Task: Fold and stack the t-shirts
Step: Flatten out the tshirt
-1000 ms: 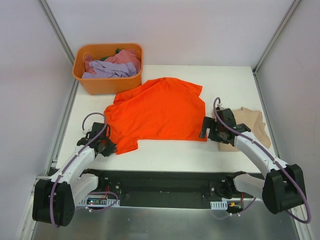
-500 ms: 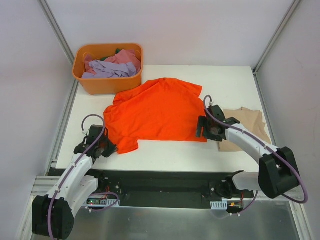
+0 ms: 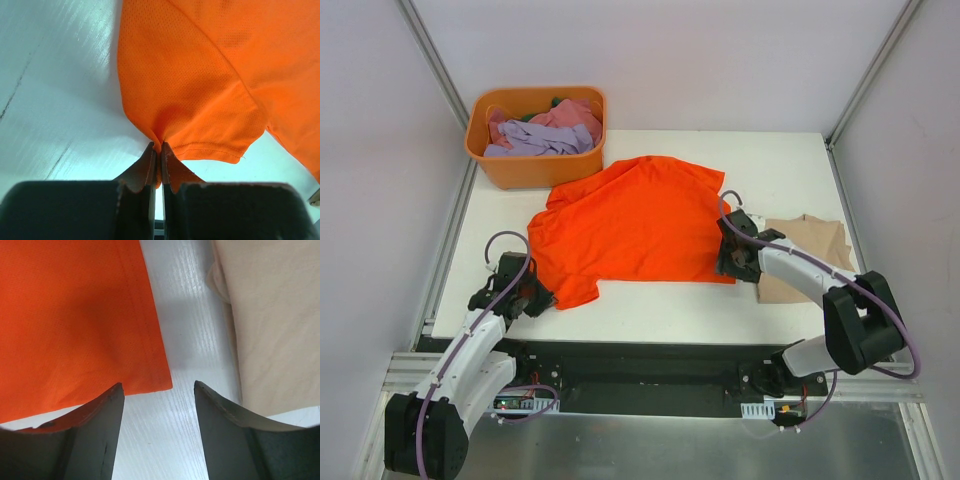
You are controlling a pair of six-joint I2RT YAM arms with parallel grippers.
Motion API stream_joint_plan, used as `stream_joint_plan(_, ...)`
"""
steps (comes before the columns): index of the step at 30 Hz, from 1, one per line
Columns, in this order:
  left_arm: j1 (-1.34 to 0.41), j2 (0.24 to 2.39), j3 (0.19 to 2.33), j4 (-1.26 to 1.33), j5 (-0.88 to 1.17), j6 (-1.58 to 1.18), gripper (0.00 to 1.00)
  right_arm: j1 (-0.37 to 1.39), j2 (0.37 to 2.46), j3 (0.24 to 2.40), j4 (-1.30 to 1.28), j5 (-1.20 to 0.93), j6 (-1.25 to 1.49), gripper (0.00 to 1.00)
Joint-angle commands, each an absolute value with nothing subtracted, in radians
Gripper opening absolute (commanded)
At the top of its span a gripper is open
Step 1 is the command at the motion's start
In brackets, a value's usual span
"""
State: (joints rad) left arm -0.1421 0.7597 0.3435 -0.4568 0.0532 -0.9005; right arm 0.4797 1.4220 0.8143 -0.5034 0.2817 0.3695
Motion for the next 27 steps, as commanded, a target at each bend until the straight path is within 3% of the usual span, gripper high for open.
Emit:
stream_joint_plan(1, -0.132, 0.759, 0.333, -0.46, 0.072, -0.882, 0.0, 0.483, 1.466, 0.841, -0.515, 0.299, 0.396, 0.59)
stream_joint_plan(10, -0.132, 0.75, 0.342, -0.462, 0.074, -0.876, 0.0, 0.483, 1.486, 0.811, -0.509, 0.291, 0.422, 0.48)
stream_joint_plan(18, -0.132, 0.746, 0.348, -0.462, 0.074, -0.87, 0.0, 0.483, 1.555, 0.821, -0.466, 0.276, 0.408, 0.46)
stream_joint_plan(27, -0.132, 0.761, 0.383, -0.468, 0.058, -0.842, 0.0, 0.485, 1.539, 0.802, -0.45, 0.264, 0.384, 0.19)
